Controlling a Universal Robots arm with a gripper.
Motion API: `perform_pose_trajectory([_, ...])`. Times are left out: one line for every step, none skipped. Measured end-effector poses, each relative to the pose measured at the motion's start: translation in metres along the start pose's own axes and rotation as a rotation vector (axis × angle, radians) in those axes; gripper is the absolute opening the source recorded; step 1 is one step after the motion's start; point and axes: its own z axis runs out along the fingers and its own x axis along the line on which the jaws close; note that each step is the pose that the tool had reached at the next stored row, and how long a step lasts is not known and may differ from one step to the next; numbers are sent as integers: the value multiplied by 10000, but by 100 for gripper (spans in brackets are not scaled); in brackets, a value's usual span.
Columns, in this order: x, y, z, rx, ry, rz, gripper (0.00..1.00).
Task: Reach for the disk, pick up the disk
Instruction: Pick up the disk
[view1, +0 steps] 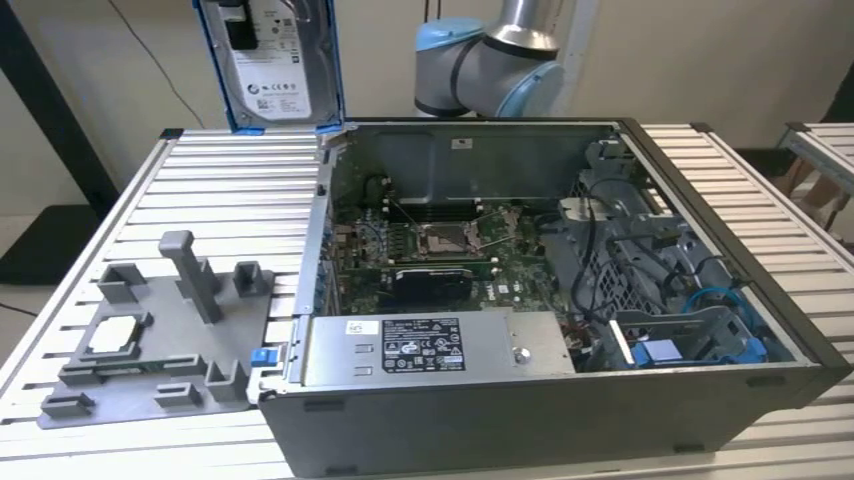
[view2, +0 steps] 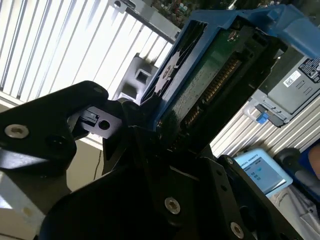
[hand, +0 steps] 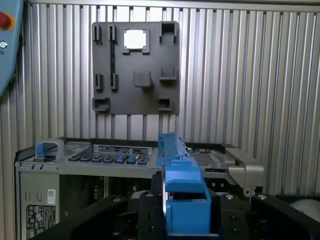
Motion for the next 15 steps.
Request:
perform_pose_trajectory([0, -32, 0, -1, 0, 1, 0])
perform_pose_trajectory([0, -63, 0, -2, 1, 2, 0])
perform_pose_trajectory([1, -94, 1, -1, 0, 1, 0])
perform_pose_trajectory([2, -124, 1, -1, 0, 0, 0])
perform_pose_trajectory([2, -155, 1, -1, 0, 0, 0])
perform_pose_trajectory([2, -185, 1, -2, 1, 0, 0])
perform_pose_trajectory([3, -214, 2, -1, 0, 0, 0])
perform_pose_trajectory([3, -243, 2, -1, 0, 1, 0])
perform_pose_trajectory([4, -274, 3, -1, 0, 1, 0])
perform_pose_trajectory([4, -304, 3, -1, 1, 1, 0])
perform_pose_trajectory([5, -332, 4, 0, 0, 0, 0])
perform_pose_trajectory([5, -362, 3, -2, 1, 0, 0])
perform_pose_trajectory([6, -391, 4, -1, 1, 0, 0])
perform_pose_trajectory([6, -420, 4, -1, 0, 1, 0])
perform_pose_trajectory([6, -449, 4, -2, 1, 2, 0])
